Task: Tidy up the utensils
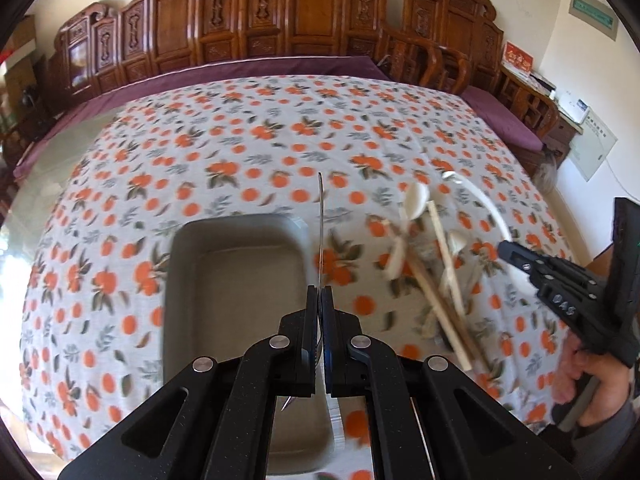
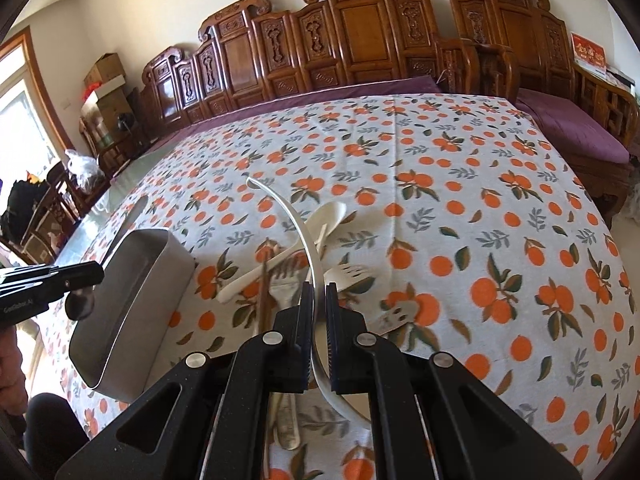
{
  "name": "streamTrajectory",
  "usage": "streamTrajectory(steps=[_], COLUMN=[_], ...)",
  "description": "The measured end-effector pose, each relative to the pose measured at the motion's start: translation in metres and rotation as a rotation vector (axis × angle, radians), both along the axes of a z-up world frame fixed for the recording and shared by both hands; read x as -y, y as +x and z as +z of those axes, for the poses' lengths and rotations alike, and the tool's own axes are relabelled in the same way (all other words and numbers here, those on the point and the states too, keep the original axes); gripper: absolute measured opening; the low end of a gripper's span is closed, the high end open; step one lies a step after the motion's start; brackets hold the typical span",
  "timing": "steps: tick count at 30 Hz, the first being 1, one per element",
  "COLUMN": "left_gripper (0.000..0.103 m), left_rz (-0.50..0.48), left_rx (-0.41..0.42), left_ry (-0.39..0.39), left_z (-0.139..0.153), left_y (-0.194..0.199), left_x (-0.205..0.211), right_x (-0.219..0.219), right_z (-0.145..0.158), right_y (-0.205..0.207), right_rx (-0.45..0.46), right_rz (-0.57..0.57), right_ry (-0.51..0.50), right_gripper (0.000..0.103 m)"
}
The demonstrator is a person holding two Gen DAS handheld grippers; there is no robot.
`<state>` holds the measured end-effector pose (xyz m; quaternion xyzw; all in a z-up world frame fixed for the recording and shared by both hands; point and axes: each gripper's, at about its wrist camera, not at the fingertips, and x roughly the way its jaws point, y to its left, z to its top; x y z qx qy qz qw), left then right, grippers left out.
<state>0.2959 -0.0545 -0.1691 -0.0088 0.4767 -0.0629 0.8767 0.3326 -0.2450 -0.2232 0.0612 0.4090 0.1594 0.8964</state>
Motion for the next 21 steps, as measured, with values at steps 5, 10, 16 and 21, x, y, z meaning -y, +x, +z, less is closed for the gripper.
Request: streamTrajectory(steps=[5,10,16,21], left_gripper=[0.001,0.001,0.001,0.001], left_rz=[0.025,0.049,0.049,0.044], left_rx=[-0.056,-0.097,-0.106,-0.095], left_ry=[-0.001,0.002,-0.010,-0.017], left_z=[-0.026,-0.050,-0.064,-0.065], left_y=[-0.001,-0.001,0.001,0.002], left_x=[-0.025,-0.037,-0.044,-0.046], right_x=[-0.022,-0.038,-0.054,-0.063], right_z=[-0.002,-0.005,-0.008,-0.008], right_y=[-0.004,-0.002,0.000,0.001], right_rx=[-0.003,-0.007,-0.014,-0.013], right_rz=[0.029,0.051,0.076,0.086], right_ry=[-0.034,-0.047,-0.057,-0.061], right_gripper=[0.008,0.008,0.008,0.008])
